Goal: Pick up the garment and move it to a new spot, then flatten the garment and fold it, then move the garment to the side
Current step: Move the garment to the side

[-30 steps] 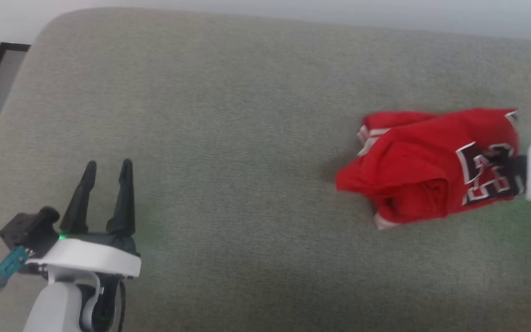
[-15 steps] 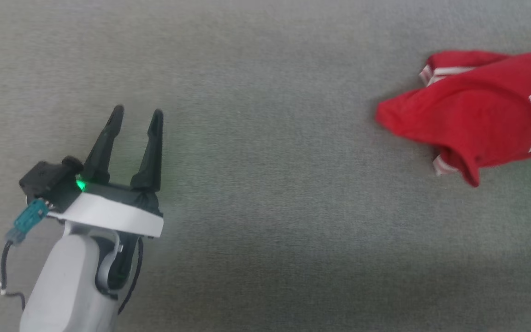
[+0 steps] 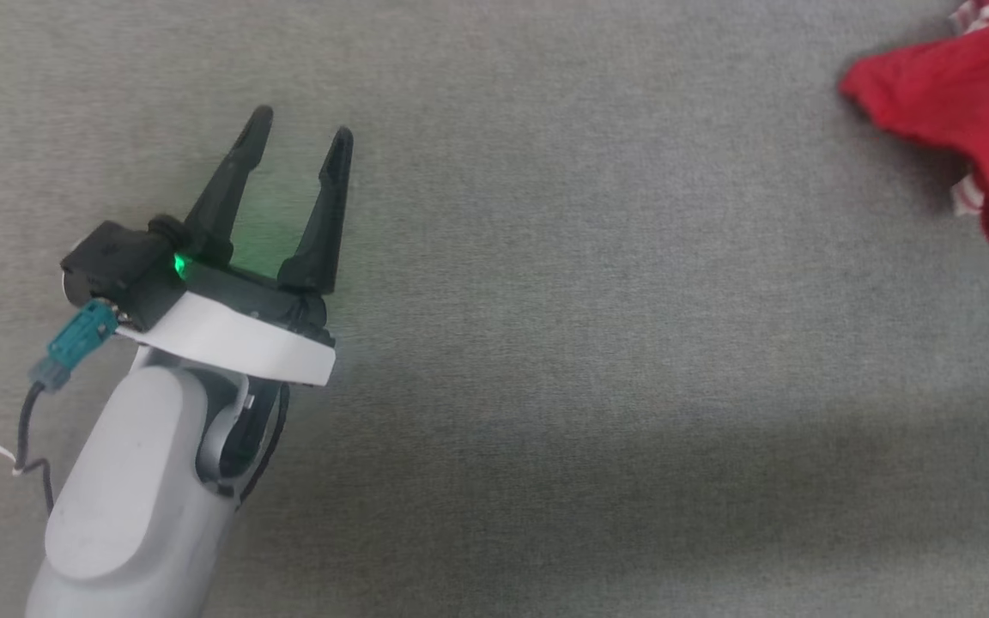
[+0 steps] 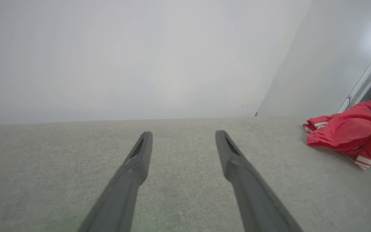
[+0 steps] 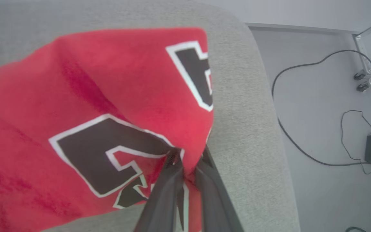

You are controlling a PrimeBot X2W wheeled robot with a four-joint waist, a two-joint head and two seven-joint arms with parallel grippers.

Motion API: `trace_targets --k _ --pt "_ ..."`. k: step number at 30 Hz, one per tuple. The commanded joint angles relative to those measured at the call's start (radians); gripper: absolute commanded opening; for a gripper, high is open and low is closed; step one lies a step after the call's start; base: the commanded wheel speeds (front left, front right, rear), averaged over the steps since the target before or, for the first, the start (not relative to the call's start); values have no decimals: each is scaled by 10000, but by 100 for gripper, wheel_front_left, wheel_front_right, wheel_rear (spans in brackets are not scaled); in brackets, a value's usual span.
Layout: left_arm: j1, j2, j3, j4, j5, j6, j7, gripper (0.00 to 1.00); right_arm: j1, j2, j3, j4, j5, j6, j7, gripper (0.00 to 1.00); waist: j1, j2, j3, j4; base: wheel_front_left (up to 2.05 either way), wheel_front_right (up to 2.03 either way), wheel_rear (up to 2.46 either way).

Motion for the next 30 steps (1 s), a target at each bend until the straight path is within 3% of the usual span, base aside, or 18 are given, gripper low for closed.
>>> trace_targets --k 1,15,30 --pt "-204 8 -45 15 -32 -21 -44 100 -201 -119 -34 149 -244 -12 -186 0 0 0 209 -189 0 0 0" --pt "-995 256 -671 189 -275 -21 -44 100 -1265 -906 32 1768 -2159 -15 -1800 0 0 0 882 -141 0 0 0" --pt "-1243 182 -947 327 -427 -19 -43 100 -2249 -477 -881 4077 -3494 -13 -2626 0 0 0 1302 444 0 0 0"
